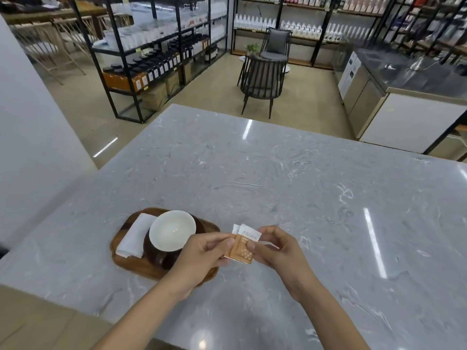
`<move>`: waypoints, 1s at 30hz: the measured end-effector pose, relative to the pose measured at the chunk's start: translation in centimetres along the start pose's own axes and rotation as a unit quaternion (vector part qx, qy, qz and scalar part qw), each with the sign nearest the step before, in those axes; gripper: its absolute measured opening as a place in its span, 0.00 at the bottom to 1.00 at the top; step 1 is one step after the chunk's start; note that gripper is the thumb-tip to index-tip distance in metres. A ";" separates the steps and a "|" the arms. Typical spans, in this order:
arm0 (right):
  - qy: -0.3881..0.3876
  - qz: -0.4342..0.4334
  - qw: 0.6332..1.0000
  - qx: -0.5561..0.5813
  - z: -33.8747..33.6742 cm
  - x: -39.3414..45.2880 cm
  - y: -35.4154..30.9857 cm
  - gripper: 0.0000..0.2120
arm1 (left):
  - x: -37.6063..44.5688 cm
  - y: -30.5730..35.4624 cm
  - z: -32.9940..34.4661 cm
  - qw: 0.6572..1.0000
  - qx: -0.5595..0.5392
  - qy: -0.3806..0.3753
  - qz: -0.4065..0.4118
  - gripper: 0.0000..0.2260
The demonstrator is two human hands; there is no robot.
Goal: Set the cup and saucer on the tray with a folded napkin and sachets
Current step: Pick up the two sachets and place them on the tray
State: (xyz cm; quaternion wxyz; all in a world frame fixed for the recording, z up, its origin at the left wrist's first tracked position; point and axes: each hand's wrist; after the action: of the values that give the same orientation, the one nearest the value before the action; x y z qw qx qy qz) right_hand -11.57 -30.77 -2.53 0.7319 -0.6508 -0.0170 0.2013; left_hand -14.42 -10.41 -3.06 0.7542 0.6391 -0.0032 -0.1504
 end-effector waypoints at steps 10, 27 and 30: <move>-0.022 0.033 0.999 -0.013 1.7 -0.6 1.8 0.12 | -3.1 -2.3 0.2 0.999 -0.023 0.036 -0.004 0.13; -0.001 0.110 0.992 -0.060 3.3 4.9 6.4 0.03 | -4.2 -7.9 -0.2 0.950 -0.051 0.306 -0.040 0.13; 0.027 0.097 0.989 -0.106 3.6 6.1 6.8 0.02 | -4.3 -8.0 -0.1 0.939 -0.096 0.325 -0.052 0.13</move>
State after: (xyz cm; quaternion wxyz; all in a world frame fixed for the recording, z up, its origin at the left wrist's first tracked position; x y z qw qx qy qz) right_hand -8.83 -24.90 -9.97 0.6360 -0.7284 0.0450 0.2508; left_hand -20.27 -10.42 -9.97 0.7630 0.5771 0.2901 0.0265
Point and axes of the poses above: each hand's wrist, its own x-axis towards the middle knuckle, its own z-axis out of the palm, y = z × x, and after that the axes turned 6 degrees about -y, right-handed
